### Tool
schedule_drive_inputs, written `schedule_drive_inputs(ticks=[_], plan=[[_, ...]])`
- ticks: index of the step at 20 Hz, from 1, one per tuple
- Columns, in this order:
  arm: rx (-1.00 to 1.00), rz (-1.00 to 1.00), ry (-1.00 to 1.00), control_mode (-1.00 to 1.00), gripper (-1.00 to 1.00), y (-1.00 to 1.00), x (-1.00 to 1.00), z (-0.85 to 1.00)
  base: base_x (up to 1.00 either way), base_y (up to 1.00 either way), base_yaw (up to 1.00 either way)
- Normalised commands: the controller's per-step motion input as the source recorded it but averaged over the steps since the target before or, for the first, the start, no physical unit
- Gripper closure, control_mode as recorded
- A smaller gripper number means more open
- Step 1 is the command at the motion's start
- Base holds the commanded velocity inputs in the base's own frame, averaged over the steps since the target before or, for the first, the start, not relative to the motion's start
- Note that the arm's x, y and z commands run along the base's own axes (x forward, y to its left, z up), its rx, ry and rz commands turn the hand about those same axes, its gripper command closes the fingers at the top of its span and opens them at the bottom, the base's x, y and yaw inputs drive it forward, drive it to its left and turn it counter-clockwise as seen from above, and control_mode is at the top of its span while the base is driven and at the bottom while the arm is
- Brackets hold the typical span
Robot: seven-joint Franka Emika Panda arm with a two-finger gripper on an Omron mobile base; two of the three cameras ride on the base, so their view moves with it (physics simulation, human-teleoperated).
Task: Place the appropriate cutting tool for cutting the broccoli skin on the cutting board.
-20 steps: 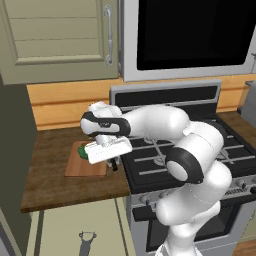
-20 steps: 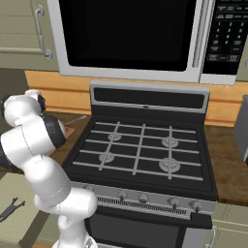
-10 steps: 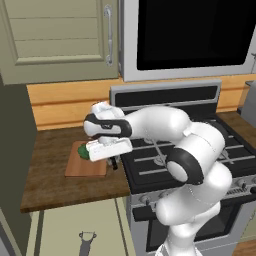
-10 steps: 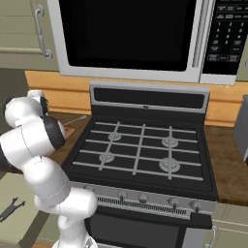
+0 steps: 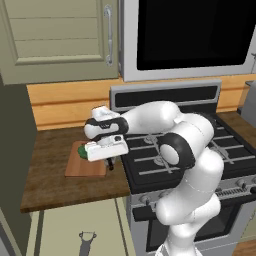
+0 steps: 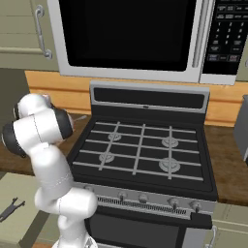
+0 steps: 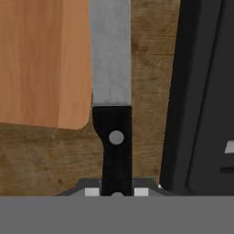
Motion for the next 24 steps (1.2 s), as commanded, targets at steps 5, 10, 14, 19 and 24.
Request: schedule_drive_inputs(ticks=[5,10,14,19,24], plan=[[0.0,-0.01,0.0,-1.0,1.0,0.54,0.49,-0.28,0.0,0.0,0.0],[0.0,-0.02,0.0,-1.0,1.0,0.35,0.48,-0.24,0.0,0.0,0.0],[0.0,-0.03,0.0,-1.0,1.0,0.31,0.49,-0.32,0.0,0.0,0.0],[0.0,-0.03,0.0,-1.0,-1.0,0.33,0.14,-0.25,0.0,0.0,0.0],[0.0,-0.04,0.0,-1.0,-1.0,0.01,0.11,-0.16,0.0,0.0,0.0]])
